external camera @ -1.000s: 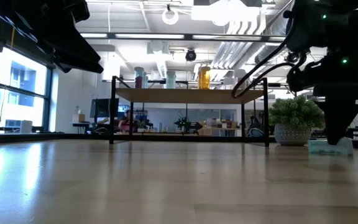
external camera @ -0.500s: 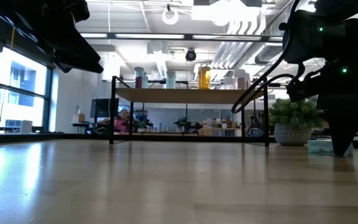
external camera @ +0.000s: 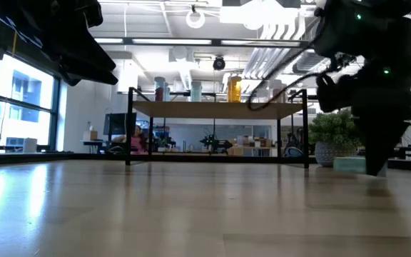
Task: Pick and place medicine bottles onto shelf by color
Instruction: Put the light blue pill bottle on the shelf aligned with the other light blue pill bottles
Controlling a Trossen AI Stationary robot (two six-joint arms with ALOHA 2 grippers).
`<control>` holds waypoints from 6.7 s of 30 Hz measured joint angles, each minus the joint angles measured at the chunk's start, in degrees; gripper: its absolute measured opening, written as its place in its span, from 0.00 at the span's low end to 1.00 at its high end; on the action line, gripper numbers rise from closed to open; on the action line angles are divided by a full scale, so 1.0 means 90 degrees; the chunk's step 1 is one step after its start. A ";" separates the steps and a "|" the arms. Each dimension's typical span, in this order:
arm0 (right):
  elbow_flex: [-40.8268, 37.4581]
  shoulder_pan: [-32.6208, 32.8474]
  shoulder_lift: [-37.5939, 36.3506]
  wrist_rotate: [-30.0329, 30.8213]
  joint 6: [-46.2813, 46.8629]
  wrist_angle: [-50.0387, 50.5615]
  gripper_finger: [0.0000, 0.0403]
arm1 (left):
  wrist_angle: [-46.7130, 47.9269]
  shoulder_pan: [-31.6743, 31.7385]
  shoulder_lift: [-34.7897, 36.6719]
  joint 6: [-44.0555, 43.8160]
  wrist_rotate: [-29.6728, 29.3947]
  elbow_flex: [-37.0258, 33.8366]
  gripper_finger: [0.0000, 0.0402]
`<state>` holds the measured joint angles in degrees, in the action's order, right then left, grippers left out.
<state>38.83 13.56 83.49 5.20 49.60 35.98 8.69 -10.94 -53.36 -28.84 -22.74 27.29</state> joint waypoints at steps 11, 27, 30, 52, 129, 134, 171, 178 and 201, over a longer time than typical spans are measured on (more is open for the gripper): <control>0.0500 0.0341 0.0021 -0.0298 -0.1461 -0.2604 0.26 | -0.0004 0.0002 0.0000 -0.0301 0.0005 0.0000 0.50; 0.1984 0.0512 0.0056 0.1411 -0.5460 -0.3159 0.26 | -0.1734 0.0003 0.0000 -0.0290 0.0007 0.0000 0.50; 0.2271 0.0553 0.0267 0.1652 -0.6426 -0.3141 0.26 | -0.1800 0.0002 0.0000 -0.0423 0.0007 0.0000 0.50; 0.3608 0.1209 0.2529 0.4630 -1.1549 -0.3210 0.26 | -0.2975 0.0005 -0.1445 -0.1335 0.0762 0.0000 0.50; 0.3606 0.1531 0.2525 0.6427 -1.1517 -0.4324 0.46 | -0.4315 0.1284 -0.3565 -0.0198 0.2264 0.0971 0.25; 0.3606 0.1350 0.2424 0.6734 -1.1468 -0.4844 0.46 | -0.4332 0.1447 -0.3424 0.0420 0.2261 0.0971 0.25; 0.3606 -0.0958 0.0262 0.1032 -0.4335 -0.3661 0.46 | -0.6587 0.1498 -0.2511 0.1829 0.1857 -0.0481 0.24; 0.3606 -0.0976 0.0262 0.0608 -0.4062 -0.3463 0.46 | -0.6603 0.1498 -0.2511 0.1728 0.1942 -0.0481 0.24; 0.3606 -0.0972 0.0694 0.0589 -0.3893 -0.3378 0.46 | -0.6735 0.1484 -0.2511 0.1727 0.2077 -0.0479 0.24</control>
<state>71.29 4.81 89.73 10.50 14.57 5.58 -51.93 2.42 -75.96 -13.29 -4.05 22.98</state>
